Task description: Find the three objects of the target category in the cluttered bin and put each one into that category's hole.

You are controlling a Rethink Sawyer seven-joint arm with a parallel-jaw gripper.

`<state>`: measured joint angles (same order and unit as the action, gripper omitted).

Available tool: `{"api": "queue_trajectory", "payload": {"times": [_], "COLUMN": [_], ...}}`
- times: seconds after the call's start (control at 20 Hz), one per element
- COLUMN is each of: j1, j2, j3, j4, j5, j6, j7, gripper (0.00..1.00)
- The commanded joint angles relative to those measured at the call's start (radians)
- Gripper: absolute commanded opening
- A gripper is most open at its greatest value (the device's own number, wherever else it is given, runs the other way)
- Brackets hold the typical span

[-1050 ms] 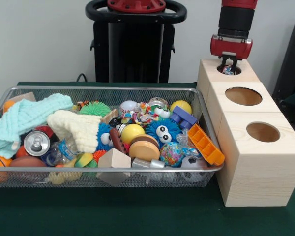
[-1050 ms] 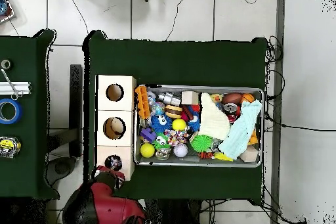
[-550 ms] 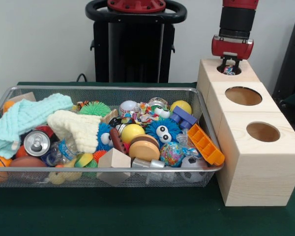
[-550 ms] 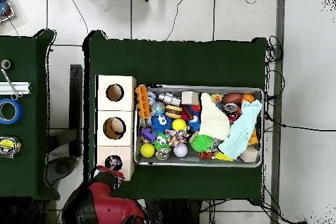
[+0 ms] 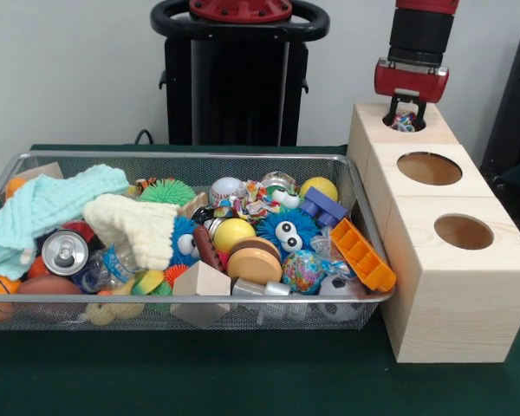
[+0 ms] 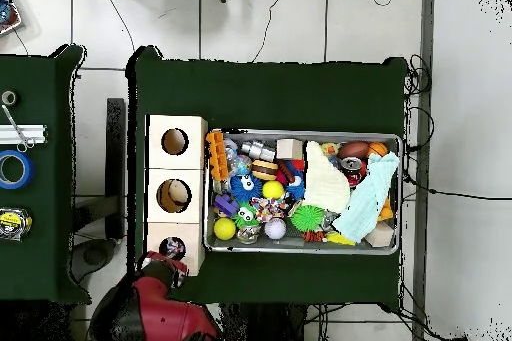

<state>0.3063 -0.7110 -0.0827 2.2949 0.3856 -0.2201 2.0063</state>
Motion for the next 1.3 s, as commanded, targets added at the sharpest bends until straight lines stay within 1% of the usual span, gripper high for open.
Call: {"api": "queue_trajectory", "payload": {"times": [0.05,0.2,0.45,0.5,0.6,0.7,0.75,0.85,1.0,1.2,1.3], "j1": [0.026,0.022,0.018,0.014,-0.008,-0.035,-0.063,-0.093,-0.109,-0.148,-0.144], "j2": [-0.035,-0.050,-0.110,-0.115,-0.117,-0.093,-0.072,-0.049,-0.054,-0.064,-0.089], "j3": [0.007,-0.004,-0.047,-0.047,-0.034,-0.008,0.023,0.050,0.050,0.072,0.053], "j4": [-0.085,-0.096,-0.149,-0.155,-0.163,-0.164,-0.157,-0.152,-0.155,-0.146,-0.157], "j5": [0.061,0.056,0.033,0.029,0.020,0.017,0.014,0.002,-0.009,-0.028,-0.031], "j6": [0.239,0.274,0.437,0.451,0.462,0.423,0.373,0.328,0.343,0.341,0.391], "j7": [0.148,0.142,0.140,0.140,0.134,0.127,0.126,0.124,0.110,0.095,0.089], "gripper": [1.00,1.00,1.00,1.00,1.00,1.00,1.00,1.00,1.00,1.00,1.00]}}
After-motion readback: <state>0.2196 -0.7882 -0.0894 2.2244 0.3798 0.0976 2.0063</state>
